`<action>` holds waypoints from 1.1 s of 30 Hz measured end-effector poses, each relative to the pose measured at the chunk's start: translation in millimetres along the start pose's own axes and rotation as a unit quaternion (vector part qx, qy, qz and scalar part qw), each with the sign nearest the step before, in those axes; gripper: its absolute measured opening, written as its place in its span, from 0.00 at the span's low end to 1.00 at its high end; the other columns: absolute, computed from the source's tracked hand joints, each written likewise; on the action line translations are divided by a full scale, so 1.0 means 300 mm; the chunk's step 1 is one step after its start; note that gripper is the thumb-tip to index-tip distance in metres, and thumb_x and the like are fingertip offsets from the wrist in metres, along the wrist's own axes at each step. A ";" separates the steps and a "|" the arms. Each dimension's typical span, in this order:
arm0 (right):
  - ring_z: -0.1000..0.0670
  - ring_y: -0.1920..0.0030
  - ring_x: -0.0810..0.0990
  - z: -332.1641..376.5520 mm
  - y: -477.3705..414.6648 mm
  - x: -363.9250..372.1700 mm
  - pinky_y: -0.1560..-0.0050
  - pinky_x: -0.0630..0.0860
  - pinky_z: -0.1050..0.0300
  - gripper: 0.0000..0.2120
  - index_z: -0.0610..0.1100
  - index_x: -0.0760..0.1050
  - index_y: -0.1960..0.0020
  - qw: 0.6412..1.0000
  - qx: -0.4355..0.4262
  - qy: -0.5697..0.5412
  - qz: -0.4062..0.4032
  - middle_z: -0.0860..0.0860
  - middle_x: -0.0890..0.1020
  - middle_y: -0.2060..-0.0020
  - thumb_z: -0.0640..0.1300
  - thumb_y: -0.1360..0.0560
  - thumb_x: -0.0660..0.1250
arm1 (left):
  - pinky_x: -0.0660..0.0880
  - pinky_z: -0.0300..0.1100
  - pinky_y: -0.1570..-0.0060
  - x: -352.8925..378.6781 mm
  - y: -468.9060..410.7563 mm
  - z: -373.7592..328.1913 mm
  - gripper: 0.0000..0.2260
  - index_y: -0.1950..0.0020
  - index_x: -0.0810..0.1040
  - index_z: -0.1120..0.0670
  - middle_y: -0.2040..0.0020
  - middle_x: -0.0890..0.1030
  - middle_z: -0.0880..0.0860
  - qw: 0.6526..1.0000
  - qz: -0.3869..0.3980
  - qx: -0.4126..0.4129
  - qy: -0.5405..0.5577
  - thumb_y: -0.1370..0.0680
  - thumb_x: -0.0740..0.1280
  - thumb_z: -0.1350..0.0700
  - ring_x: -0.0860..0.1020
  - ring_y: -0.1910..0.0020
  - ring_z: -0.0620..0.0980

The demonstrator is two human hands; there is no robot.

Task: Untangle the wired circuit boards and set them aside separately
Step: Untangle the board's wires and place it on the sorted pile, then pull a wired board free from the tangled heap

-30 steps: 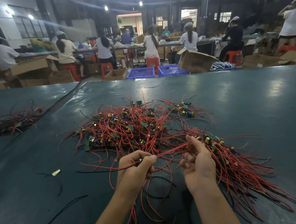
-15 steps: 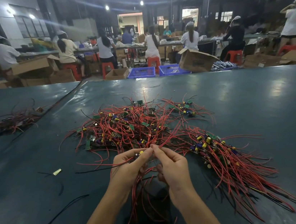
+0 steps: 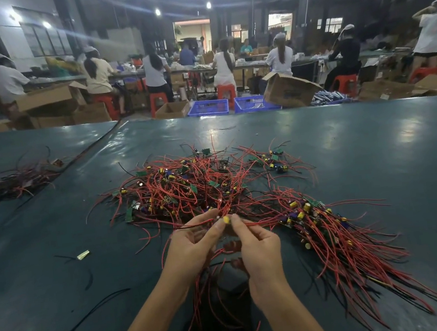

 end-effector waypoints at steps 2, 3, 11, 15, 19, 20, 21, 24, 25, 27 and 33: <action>0.52 0.70 0.81 0.022 -0.011 -0.034 0.71 0.77 0.59 0.12 0.43 0.84 0.64 0.998 -0.024 -0.014 -0.054 0.49 0.85 0.69 0.46 0.23 0.71 | 0.65 0.31 0.77 -0.011 -0.004 0.014 0.16 0.42 0.79 0.52 0.75 0.74 0.47 0.999 -0.010 -0.014 -0.051 0.28 0.72 0.52 0.70 0.78 0.40; 0.55 0.73 0.80 0.034 -0.020 -0.059 0.76 0.74 0.61 0.12 0.43 0.83 0.63 0.995 -0.037 -0.022 -0.089 0.51 0.84 0.71 0.47 0.23 0.70 | 0.67 0.31 0.75 -0.025 -0.007 0.018 0.14 0.42 0.79 0.51 0.74 0.76 0.47 0.995 -0.025 -0.002 -0.101 0.27 0.72 0.52 0.72 0.76 0.40; 0.60 0.74 0.78 0.070 -0.076 -0.202 0.78 0.70 0.65 0.02 0.43 0.77 0.53 0.964 -0.009 -0.141 -0.227 0.50 0.80 0.59 0.41 0.22 0.69 | 0.73 0.42 0.44 -0.094 -0.018 0.048 0.19 0.36 0.77 0.49 0.42 0.77 0.44 0.845 -0.094 0.155 -0.503 0.25 0.69 0.46 0.73 0.43 0.46; 0.58 0.73 0.79 0.063 -0.072 -0.181 0.78 0.71 0.66 0.22 0.40 0.70 0.29 0.965 -0.027 -0.150 -0.212 0.46 0.80 0.44 0.38 0.22 0.69 | 0.71 0.43 0.41 -0.086 -0.028 0.083 0.19 0.34 0.76 0.51 0.43 0.78 0.46 0.824 -0.048 0.124 -0.551 0.23 0.67 0.46 0.72 0.42 0.48; 0.59 0.74 0.78 0.043 -0.072 -0.148 0.77 0.71 0.66 0.24 0.43 0.67 0.27 0.982 -0.014 -0.102 -0.156 0.50 0.80 0.44 0.37 0.22 0.67 | 0.73 0.41 0.43 -0.082 -0.029 0.089 0.14 0.38 0.79 0.52 0.48 0.79 0.46 0.836 -0.046 0.141 -0.528 0.23 0.68 0.51 0.74 0.47 0.46; 0.59 0.74 0.79 0.036 -0.072 -0.138 0.77 0.72 0.65 0.23 0.44 0.69 0.28 0.986 -0.008 -0.085 -0.140 0.51 0.80 0.45 0.38 0.21 0.67 | 0.73 0.40 0.45 -0.082 -0.029 0.088 0.13 0.39 0.80 0.52 0.50 0.78 0.46 0.843 -0.047 0.142 -0.517 0.23 0.68 0.52 0.74 0.49 0.45; 0.59 0.73 0.78 0.028 -0.072 -0.128 0.76 0.72 0.65 0.21 0.45 0.70 0.29 0.990 -0.004 -0.070 -0.124 0.52 0.80 0.46 0.38 0.21 0.67 | 0.74 0.39 0.46 -0.081 -0.028 0.085 0.12 0.41 0.81 0.53 0.51 0.78 0.46 0.851 -0.053 0.148 -0.502 0.23 0.69 0.53 0.75 0.51 0.44; 0.59 0.74 0.78 0.017 -0.065 -0.099 0.76 0.72 0.64 0.13 0.48 0.75 0.37 0.996 -0.003 -0.022 -0.088 0.53 0.81 0.51 0.40 0.21 0.67 | 0.75 0.32 0.52 -0.081 -0.016 0.047 0.09 0.45 0.82 0.53 0.54 0.79 0.44 0.882 -0.103 0.181 -0.422 0.25 0.71 0.56 0.77 0.56 0.40; 0.59 0.73 0.78 0.014 -0.063 -0.090 0.76 0.71 0.65 0.10 0.48 0.76 0.40 0.997 -0.007 -0.004 -0.076 0.53 0.81 0.53 0.40 0.21 0.67 | 0.75 0.31 0.55 -0.081 -0.011 0.032 0.08 0.47 0.82 0.52 0.54 0.80 0.43 0.895 -0.122 0.193 -0.384 0.25 0.72 0.57 0.78 0.56 0.38; 0.59 0.73 0.78 0.010 -0.055 -0.068 0.76 0.70 0.65 0.05 0.47 0.79 0.47 0.998 -0.016 0.033 -0.045 0.51 0.83 0.56 0.42 0.21 0.68 | 0.76 0.31 0.57 -0.077 -0.002 0.002 0.08 0.48 0.82 0.52 0.55 0.81 0.43 0.907 -0.147 0.222 -0.326 0.26 0.73 0.59 0.78 0.56 0.38; 0.57 0.71 0.79 0.001 -0.026 -0.011 0.75 0.70 0.64 0.08 0.46 0.84 0.57 0.993 -0.018 0.110 0.049 0.51 0.85 0.64 0.49 0.23 0.70 | 0.76 0.35 0.52 -0.045 0.034 -0.062 0.13 0.45 0.81 0.53 0.51 0.81 0.46 0.856 -0.108 0.359 -0.356 0.28 0.74 0.62 0.78 0.53 0.43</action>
Point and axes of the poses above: each hand's wrist, its own y-axis away from the middle knuckle, its own x-axis out of the palm, z = x × y, the point moved 4 cm from there along -y, towards the middle knuckle
